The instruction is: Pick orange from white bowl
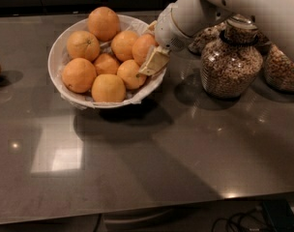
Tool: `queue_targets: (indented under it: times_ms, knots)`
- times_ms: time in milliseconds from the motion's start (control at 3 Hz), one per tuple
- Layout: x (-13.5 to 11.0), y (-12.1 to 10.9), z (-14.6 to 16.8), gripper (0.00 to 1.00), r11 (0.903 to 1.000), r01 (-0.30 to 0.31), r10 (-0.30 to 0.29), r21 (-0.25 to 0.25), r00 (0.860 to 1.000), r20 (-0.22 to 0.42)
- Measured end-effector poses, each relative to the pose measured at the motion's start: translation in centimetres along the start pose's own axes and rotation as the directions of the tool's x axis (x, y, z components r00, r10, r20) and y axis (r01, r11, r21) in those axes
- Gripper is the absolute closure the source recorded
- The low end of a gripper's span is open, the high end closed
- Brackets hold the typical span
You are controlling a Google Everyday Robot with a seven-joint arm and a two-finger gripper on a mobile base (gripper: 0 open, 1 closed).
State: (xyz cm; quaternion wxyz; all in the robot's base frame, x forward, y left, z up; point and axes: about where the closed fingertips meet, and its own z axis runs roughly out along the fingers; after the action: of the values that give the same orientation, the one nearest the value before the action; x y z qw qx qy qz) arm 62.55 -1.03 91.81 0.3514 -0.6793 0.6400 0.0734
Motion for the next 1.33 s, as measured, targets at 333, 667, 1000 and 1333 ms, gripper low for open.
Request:
queue_targets:
  times_ms: [333, 667, 1000, 1333]
  knots:
    - [0.1, -0.1, -0.2, 1.0, 1.0, 0.0, 0.0, 0.0, 1.0, 0.001]
    - [0.2, -0.1, -0.5, 1.0, 0.9999, -0.007, 0.006, 0.008, 1.0, 0.018]
    - [-0.1, -1.2, -3.0, 1.0, 0.999, -0.013, 0.01, 0.043, 0.997, 0.075]
    - [-1.6, -2.3, -6.6, 1.0, 0.997, 0.003, -0.013, 0.077, 0.992, 0.126]
